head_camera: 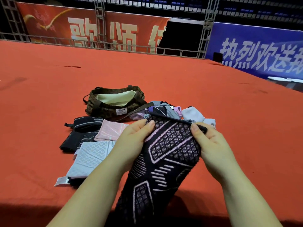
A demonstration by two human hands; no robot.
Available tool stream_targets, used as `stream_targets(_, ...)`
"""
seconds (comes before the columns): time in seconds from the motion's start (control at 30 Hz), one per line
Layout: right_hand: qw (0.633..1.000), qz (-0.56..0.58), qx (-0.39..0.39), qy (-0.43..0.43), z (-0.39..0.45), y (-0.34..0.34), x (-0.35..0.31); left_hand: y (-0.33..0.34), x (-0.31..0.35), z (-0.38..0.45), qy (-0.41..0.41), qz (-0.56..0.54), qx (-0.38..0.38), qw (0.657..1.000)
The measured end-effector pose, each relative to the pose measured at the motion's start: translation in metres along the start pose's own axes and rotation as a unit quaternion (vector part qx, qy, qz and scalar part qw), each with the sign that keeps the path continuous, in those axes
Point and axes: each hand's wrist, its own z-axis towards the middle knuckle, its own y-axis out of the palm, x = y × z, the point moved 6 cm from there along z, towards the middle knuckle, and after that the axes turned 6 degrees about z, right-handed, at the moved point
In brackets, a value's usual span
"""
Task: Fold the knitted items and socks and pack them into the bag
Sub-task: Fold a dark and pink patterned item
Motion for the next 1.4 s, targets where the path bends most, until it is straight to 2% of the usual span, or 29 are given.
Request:
stream_targets(0.1,0.979,0.048,-0.114,0.162,-0.005,0.009,0.037,-0.007,-0.014,0.008,-0.048,-0.019,0.033,0.998)
stream_targets(0.17,0.954,0.004,-0.208,0.218,-0.014,0.014,0.066,-0.015,-0.026,0.014,-0.075,-0.024,0.07,0.994)
stream_targets(0.2,0.945,-0.016,-0.228,0.232,-0.018,0.013,0.078,-0.022,-0.032,0.017,-0.079,0.003,0.091,0.993)
stream_targets(0.3,0.945,-0.019,-0.201,0.258,-0.015,-0.002,0.102,-0.038,-0.048,0.029,-0.063,0.143,0.121,0.98)
stream_targets(0.4,0.948,-0.03,-0.15,0.278,-0.004,-0.019,0.121,-0.036,-0.071,0.039,-0.129,0.159,0.092,0.974)
stream_targets(0.47,0.95,-0.114,-0.104,0.27,0.005,-0.031,0.139,-0.03,-0.088,0.046,-0.176,0.129,0.08,0.973)
stream_targets(0.5,0.946,-0.178,-0.073,0.262,0.008,-0.037,0.148,-0.03,-0.099,0.049,-0.193,0.148,0.084,0.966)
stream_targets(0.6,0.904,-0.344,0.002,0.252,0.009,-0.053,0.166,-0.024,-0.125,0.046,-0.179,0.342,0.059,0.921)
stream_targets(0.67,0.892,-0.39,0.004,0.23,0.007,-0.054,0.171,-0.015,-0.141,0.035,-0.156,0.416,0.028,0.895)
stream_targets(0.77,0.869,-0.464,-0.033,0.169,0.004,-0.041,0.175,-0.01,-0.157,0.029,-0.127,0.478,0.014,0.869)
stream_targets(0.8,0.853,-0.493,-0.05,0.164,0.003,-0.034,0.179,-0.009,-0.159,0.03,-0.11,0.51,0.005,0.853)
stream_targets(0.9,0.812,-0.556,-0.087,0.156,-0.001,-0.021,0.195,0.0,-0.172,0.033,-0.094,0.669,-0.052,0.736)
stream_targets(0.97,0.795,-0.586,-0.091,0.131,-0.001,-0.018,0.199,0.005,-0.182,0.029,-0.077,0.706,-0.074,0.7)
stream_targets(1.03,0.779,-0.61,-0.11,0.097,0.002,-0.015,0.199,0.011,-0.181,0.028,-0.02,0.736,-0.083,0.671)
stream_targets(1.13,0.768,-0.614,-0.172,0.061,0.009,-0.013,0.201,0.019,-0.179,0.041,0.041,0.745,-0.139,0.652)
stream_targets(1.2,0.777,-0.593,-0.199,0.065,0.014,-0.016,0.202,0.014,-0.187,0.049,-0.011,0.725,-0.19,0.662)
stream_targets(1.3,0.785,-0.578,-0.203,0.091,0.015,-0.02,0.202,0.011,-0.185,0.056,-0.046,0.703,-0.175,0.687)
stream_targets(1.33,0.785,-0.577,-0.2,0.1,0.012,-0.022,0.201,0.011,-0.184,0.053,-0.047,0.704,-0.169,0.688)
stream_targets(1.4,0.782,-0.578,-0.201,0.114,0.001,-0.025,0.198,0.013,-0.185,0.035,-0.025,0.72,-0.182,0.67)
